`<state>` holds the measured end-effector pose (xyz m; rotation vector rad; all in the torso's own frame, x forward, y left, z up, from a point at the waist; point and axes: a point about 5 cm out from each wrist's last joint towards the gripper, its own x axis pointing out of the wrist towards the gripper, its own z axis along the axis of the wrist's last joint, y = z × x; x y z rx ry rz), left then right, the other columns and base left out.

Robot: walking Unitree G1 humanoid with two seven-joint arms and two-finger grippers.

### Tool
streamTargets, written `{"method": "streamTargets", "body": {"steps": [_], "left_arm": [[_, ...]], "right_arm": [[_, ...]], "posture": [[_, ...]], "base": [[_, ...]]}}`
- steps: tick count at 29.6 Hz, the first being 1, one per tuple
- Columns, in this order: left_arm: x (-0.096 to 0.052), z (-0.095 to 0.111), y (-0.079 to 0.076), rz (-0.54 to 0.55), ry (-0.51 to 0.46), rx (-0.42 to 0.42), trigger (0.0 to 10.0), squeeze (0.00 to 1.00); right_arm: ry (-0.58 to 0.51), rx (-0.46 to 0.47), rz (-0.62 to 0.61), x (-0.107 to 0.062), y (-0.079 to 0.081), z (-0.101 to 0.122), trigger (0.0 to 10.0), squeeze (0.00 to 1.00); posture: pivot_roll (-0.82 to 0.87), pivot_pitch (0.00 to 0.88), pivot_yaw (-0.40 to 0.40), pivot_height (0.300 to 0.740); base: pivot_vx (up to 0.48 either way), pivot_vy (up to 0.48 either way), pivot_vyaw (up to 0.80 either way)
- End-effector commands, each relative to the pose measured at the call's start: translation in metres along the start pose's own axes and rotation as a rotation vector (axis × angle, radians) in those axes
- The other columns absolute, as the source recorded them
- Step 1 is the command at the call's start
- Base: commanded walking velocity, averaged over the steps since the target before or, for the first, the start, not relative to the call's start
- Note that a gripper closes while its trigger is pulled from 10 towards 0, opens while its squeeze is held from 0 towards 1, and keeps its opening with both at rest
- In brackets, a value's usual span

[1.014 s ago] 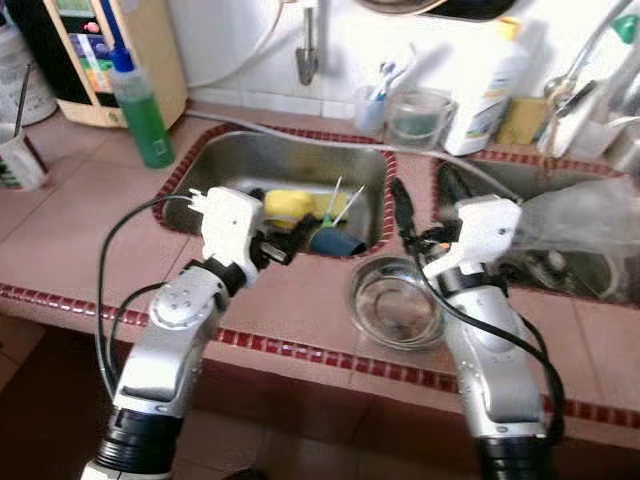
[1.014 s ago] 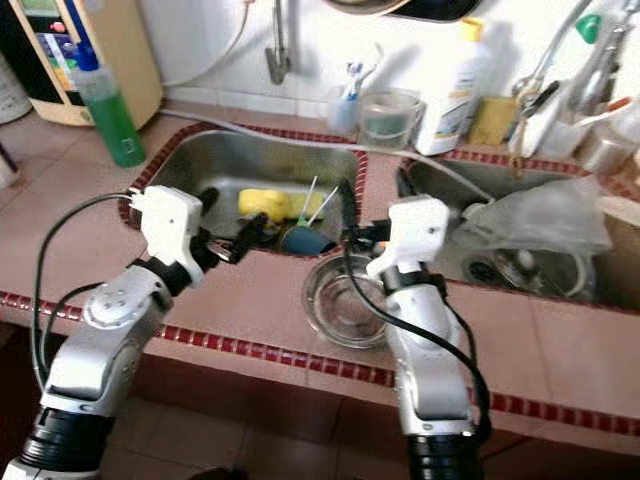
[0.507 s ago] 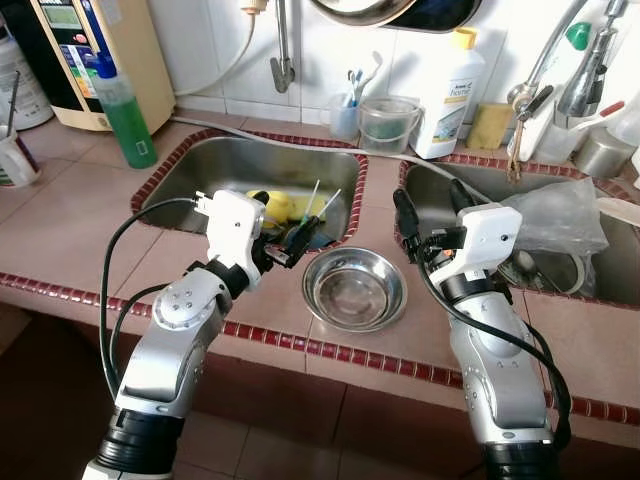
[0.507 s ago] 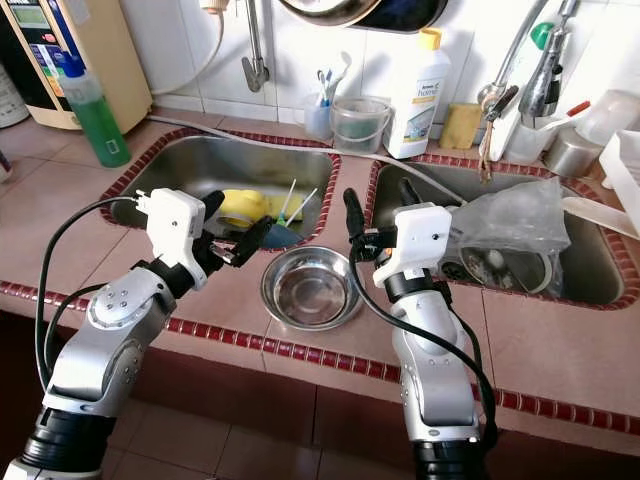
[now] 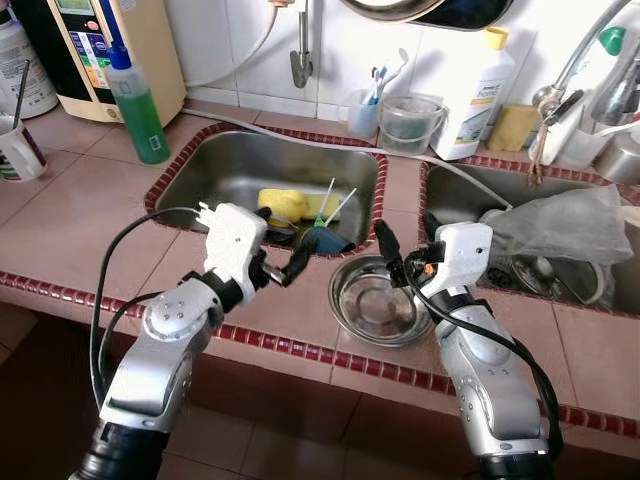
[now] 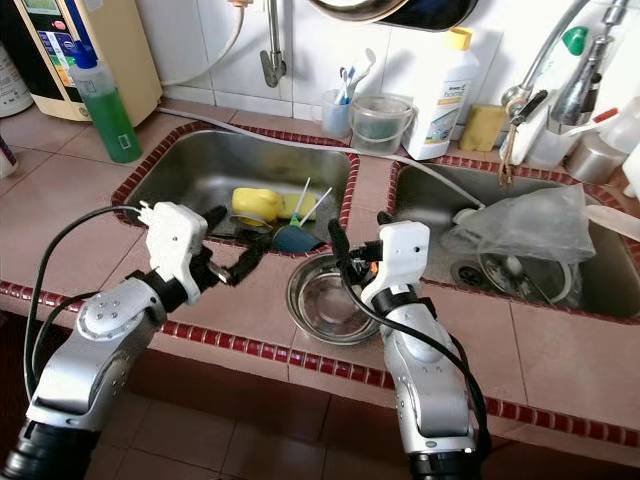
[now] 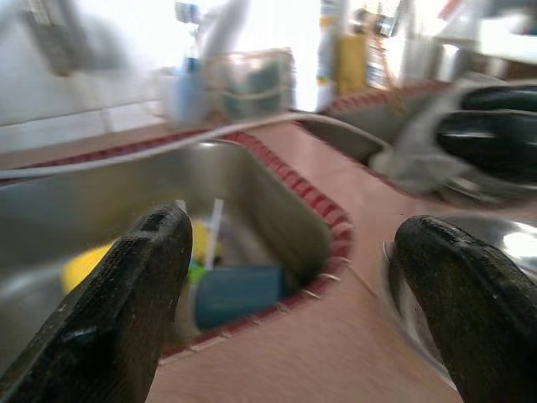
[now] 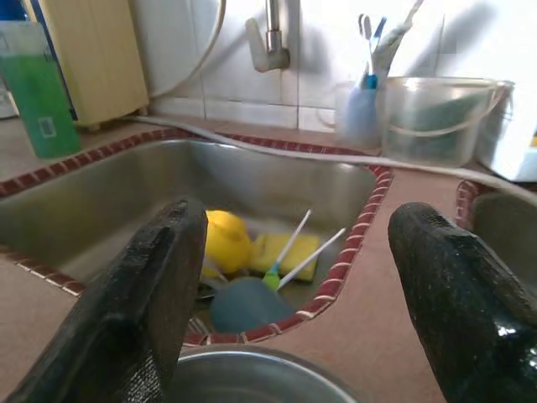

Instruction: Kitchen organization

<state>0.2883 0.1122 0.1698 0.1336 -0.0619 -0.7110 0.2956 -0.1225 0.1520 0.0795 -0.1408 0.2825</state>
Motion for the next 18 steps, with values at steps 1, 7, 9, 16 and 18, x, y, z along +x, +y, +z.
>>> {"method": "streamTargets", "body": {"steps": [1, 7, 9, 16, 18], "left_arm": [[-0.002, 0.004, -0.009, -0.066, -0.008, 0.013, 10.0, 0.00], [-0.009, 0.001, -0.021, -0.159, 0.006, 0.018, 10.0, 0.00], [-0.012, 0.000, -0.025, -0.190, 0.017, 0.017, 10.0, 0.00], [-0.016, -0.005, -0.032, -0.256, 0.037, 0.035, 10.0, 0.00], [-0.015, -0.005, -0.032, -0.256, 0.035, 0.042, 10.0, 0.00]], "right_arm": [[0.008, 0.007, 0.013, -0.002, 0.001, 0.000, 10.0, 0.00], [0.031, 0.012, 0.029, -0.005, 0.003, -0.001, 10.0, 0.00], [0.037, 0.015, 0.030, -0.007, 0.002, -0.002, 10.0, 0.00], [0.048, 0.014, 0.012, -0.017, 0.000, -0.005, 10.0, 0.00], [0.056, 0.028, -0.013, -0.022, -0.002, -0.005, 10.0, 0.00]], "posture": [[-0.03, 0.092, -0.006, 0.740], [-0.03, 0.090, -0.006, 0.740], [-0.03, 0.088, -0.006, 0.740], [-0.04, 0.082, -0.002, 0.740], [-0.04, 0.082, -0.002, 0.740]], "base": [[0.000, 0.000, 0.00], [0.000, 0.000, 0.00], [0.000, 0.000, 0.00], [0.000, 0.000, 0.00], [0.000, 0.000, 0.00]]}}
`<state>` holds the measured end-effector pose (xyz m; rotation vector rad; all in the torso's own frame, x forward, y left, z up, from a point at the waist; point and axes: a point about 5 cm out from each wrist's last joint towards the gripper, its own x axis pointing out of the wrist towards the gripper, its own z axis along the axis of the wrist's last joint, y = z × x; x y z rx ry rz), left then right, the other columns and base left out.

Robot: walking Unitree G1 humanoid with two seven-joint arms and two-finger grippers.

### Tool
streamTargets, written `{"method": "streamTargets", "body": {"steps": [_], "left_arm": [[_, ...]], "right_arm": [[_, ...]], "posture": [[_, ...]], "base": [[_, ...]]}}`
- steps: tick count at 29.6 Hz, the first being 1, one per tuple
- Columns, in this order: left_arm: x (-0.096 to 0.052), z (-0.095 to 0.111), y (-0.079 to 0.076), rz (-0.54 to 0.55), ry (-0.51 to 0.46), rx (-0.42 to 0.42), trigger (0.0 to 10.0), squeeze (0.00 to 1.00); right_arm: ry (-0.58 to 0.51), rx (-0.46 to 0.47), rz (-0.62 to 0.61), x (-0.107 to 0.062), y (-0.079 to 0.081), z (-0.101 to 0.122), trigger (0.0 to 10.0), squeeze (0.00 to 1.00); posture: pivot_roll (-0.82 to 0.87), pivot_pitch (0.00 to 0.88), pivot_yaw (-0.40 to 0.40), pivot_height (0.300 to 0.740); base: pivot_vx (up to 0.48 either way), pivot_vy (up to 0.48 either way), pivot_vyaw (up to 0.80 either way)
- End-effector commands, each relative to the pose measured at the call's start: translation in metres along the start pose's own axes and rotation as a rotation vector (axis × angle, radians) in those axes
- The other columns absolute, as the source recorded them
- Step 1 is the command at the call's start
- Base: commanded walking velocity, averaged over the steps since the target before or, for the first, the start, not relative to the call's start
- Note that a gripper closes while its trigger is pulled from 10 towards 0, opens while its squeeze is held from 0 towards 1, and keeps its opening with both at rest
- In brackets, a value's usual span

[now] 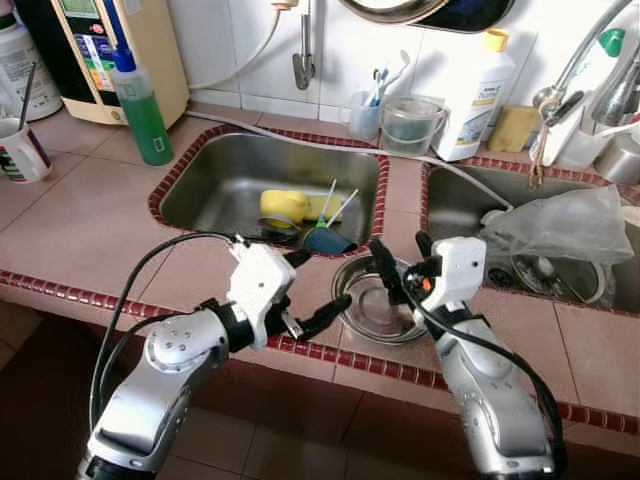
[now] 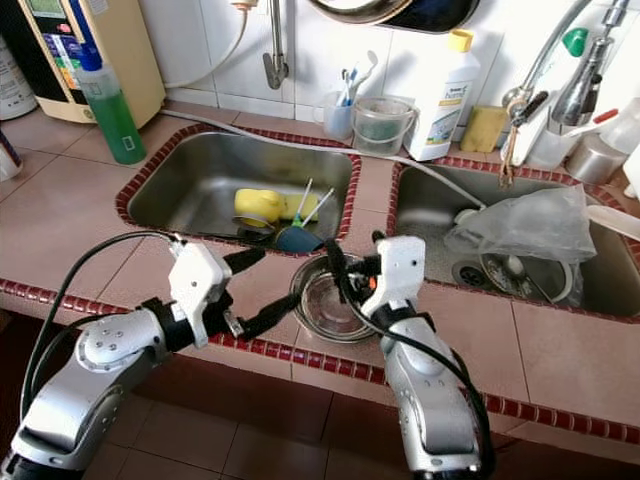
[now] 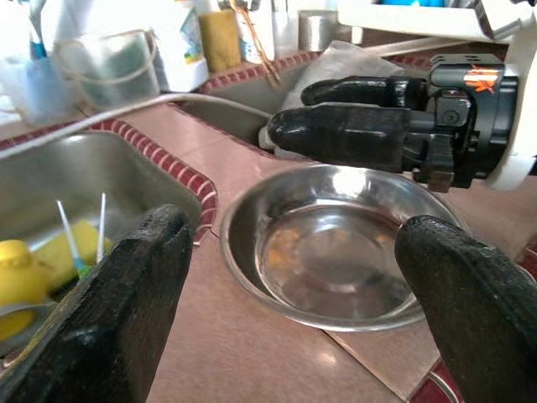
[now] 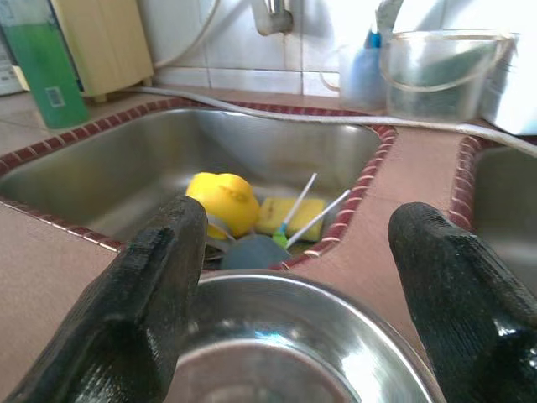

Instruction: Kitchen organization

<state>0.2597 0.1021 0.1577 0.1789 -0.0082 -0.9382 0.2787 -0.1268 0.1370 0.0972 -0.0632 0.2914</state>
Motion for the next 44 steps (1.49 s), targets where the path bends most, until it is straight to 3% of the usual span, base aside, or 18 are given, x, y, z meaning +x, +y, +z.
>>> {"method": "streamTargets", "body": {"steps": [1, 26, 44], "left_arm": [[0.002, 0.003, -0.004, -0.023, -0.010, 0.024, 10.0, 0.00], [0.005, 0.002, -0.005, -0.037, -0.015, 0.021, 10.0, 0.00], [0.005, 0.004, -0.005, -0.033, -0.016, 0.020, 10.0, 0.00]], "right_arm": [[-0.019, -0.001, -0.017, -0.003, -0.001, 0.007, 10.0, 0.00], [0.056, -0.026, -0.159, -0.038, -0.015, -0.009, 10.0, 0.00], [0.078, 0.043, -0.172, -0.031, -0.028, -0.012, 10.0, 0.00]], "posture": [[-0.04, 0.082, -0.002, 0.740], [-0.07, 0.081, 0.012, 0.740], [-0.07, 0.101, 0.015, 0.740]], "base": [[0.000, 0.000, 0.00], [0.000, 0.000, 0.00], [0.000, 0.000, 0.00]]}}
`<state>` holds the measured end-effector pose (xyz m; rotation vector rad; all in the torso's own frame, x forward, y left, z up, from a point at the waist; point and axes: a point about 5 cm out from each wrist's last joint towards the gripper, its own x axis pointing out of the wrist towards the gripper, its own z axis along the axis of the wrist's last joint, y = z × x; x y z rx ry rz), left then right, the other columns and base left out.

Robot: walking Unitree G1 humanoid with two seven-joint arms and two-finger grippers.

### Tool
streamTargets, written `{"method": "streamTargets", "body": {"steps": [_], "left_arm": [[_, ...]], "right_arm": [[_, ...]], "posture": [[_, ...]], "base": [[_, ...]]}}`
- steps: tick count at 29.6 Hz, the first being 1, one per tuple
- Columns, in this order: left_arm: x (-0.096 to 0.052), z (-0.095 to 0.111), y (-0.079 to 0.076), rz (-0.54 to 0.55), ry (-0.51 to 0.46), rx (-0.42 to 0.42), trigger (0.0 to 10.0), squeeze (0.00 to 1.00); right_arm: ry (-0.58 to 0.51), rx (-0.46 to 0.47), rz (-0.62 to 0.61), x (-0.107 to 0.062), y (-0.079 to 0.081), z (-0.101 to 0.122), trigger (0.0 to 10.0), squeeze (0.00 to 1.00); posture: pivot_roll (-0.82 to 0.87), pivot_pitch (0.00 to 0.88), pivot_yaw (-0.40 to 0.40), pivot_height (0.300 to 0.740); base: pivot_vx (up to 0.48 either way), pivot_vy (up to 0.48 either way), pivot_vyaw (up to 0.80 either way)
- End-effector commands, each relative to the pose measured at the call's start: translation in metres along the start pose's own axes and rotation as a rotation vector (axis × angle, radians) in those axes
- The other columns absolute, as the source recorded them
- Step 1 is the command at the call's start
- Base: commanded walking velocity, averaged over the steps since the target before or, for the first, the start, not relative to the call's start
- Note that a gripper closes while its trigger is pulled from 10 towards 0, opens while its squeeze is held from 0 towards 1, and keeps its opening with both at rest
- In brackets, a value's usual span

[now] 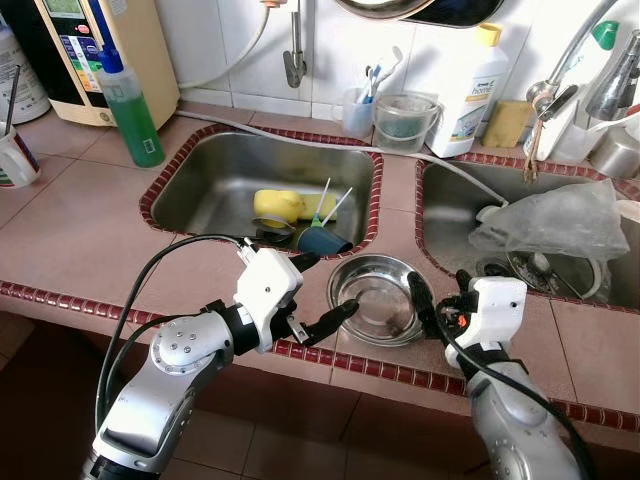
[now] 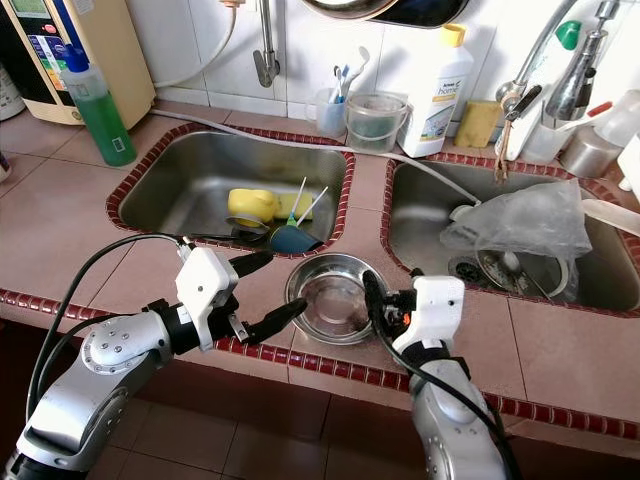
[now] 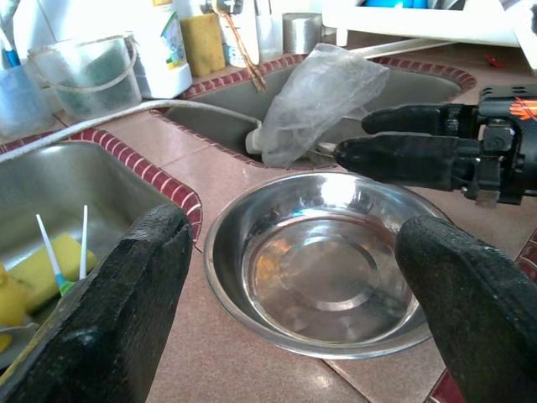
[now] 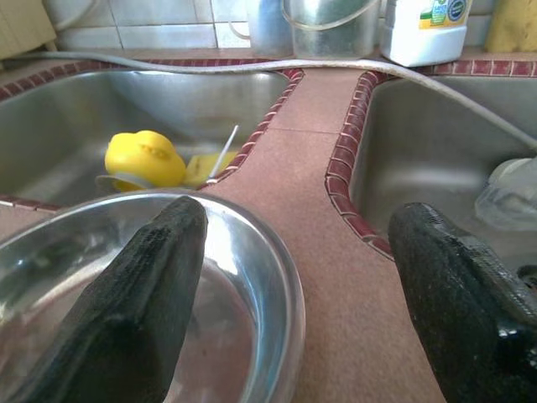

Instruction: Kitchen organization

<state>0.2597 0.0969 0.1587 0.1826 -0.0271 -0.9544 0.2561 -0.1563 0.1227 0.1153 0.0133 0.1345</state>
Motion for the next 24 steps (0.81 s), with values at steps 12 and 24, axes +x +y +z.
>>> {"method": "streamTargets", "body": {"steps": [12, 24], "left_arm": [[0.001, 0.004, 0.000, -0.004, -0.001, 0.011, 10.0, 0.00], [0.002, 0.005, 0.001, 0.001, -0.004, 0.008, 10.0, 0.00]], "right_arm": [[0.043, 0.060, 0.019, 0.009, -0.013, 0.001, 10.0, 0.00], [0.091, 0.054, 0.061, 0.015, -0.031, 0.006, 10.0, 0.00]], "posture": [[-0.06, 0.121, 0.019, 0.740], [-0.07, 0.129, 0.017, 0.740]], "base": [[0.000, 0.000, 0.00], [0.000, 0.000, 0.00]]}}
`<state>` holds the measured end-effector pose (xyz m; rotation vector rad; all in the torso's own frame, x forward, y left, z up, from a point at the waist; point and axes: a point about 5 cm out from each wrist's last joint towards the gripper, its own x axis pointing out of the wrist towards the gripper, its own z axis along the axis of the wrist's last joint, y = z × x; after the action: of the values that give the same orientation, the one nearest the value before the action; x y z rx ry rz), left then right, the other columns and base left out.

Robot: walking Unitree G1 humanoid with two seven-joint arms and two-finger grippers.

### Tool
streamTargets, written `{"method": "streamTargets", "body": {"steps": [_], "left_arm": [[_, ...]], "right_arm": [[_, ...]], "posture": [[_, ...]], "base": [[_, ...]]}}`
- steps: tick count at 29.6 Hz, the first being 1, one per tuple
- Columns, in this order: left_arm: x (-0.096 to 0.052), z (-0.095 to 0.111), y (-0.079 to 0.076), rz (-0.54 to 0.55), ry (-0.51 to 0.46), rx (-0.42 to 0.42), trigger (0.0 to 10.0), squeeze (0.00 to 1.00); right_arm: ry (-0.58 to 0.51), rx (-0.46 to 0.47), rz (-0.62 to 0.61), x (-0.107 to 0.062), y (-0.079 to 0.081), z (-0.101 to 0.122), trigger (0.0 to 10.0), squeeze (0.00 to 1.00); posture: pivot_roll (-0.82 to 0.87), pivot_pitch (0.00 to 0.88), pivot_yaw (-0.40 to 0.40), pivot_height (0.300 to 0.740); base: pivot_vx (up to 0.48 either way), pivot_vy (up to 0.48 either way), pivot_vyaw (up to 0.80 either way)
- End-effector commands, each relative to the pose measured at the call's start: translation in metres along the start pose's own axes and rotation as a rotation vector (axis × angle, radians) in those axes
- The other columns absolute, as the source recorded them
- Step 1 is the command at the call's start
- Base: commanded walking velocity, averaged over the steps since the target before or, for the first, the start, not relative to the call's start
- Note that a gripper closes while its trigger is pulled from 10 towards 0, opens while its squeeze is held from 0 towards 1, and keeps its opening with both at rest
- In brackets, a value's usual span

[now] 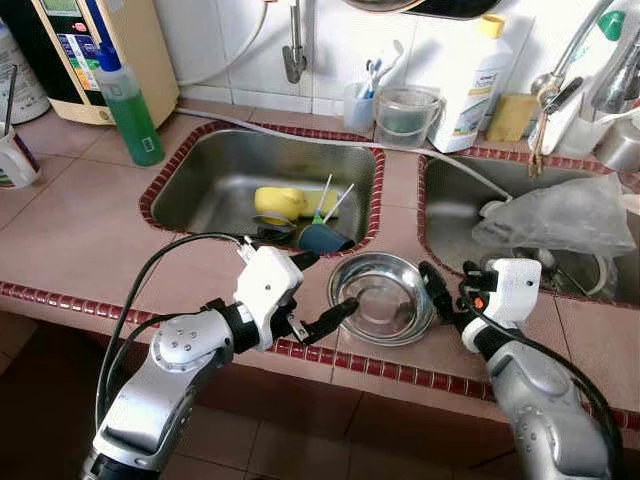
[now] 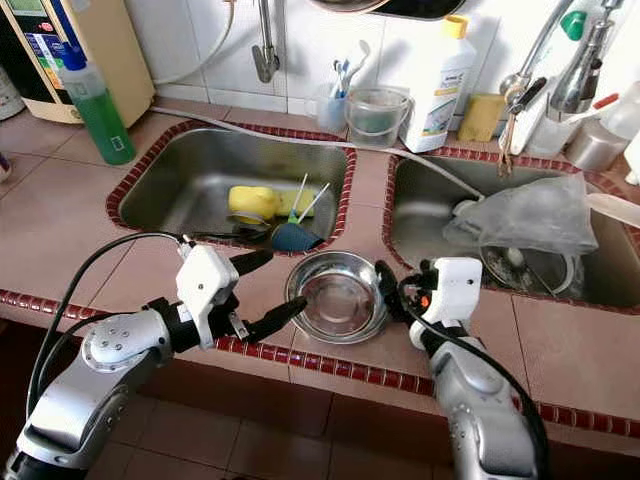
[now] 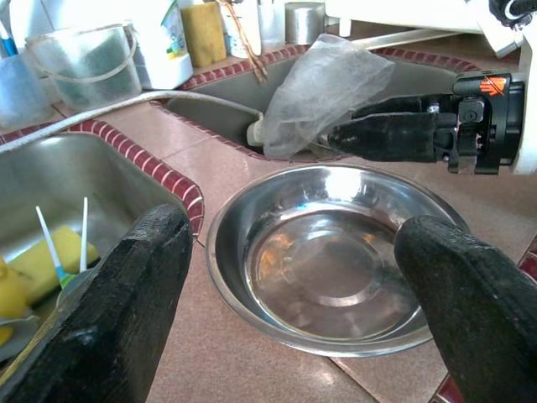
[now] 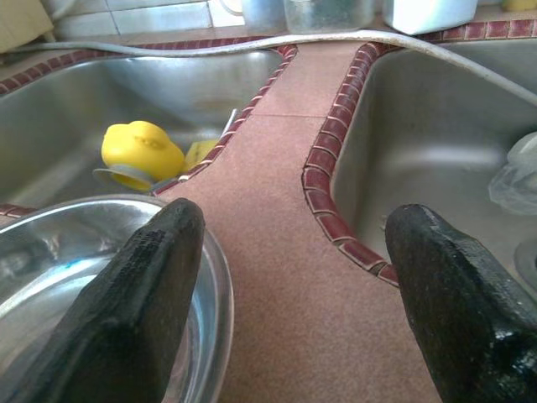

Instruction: Kitchen organization

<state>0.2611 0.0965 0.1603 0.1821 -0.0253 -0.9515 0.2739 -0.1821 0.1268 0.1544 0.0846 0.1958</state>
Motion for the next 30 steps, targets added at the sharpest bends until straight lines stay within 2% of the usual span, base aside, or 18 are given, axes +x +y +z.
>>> {"method": "streamTargets", "body": {"steps": [1, 17, 30], "left_arm": [[0.001, 0.004, 0.000, -0.002, -0.006, 0.009, 10.0, 0.00], [0.002, 0.004, 0.000, 0.005, -0.011, 0.006, 10.0, 0.00], [0.003, 0.006, -0.001, 0.015, -0.020, 0.007, 10.0, 0.00]], "right_arm": [[0.019, 0.011, 0.003, 0.001, -0.004, -0.001, 10.0, 0.00], [0.080, -0.018, 0.126, 0.010, -0.019, 0.011, 10.0, 0.00], [0.110, -0.035, 0.216, 0.026, -0.019, 0.020, 10.0, 0.00]], "posture": [[-0.07, 0.129, 0.017, 0.740], [-0.07, 0.134, 0.009, 0.740], [-0.05, 0.126, -0.008, 0.740]], "base": [[0.000, 0.000, 0.00], [0.000, 0.000, 0.00], [0.000, 0.000, 0.00]]}}
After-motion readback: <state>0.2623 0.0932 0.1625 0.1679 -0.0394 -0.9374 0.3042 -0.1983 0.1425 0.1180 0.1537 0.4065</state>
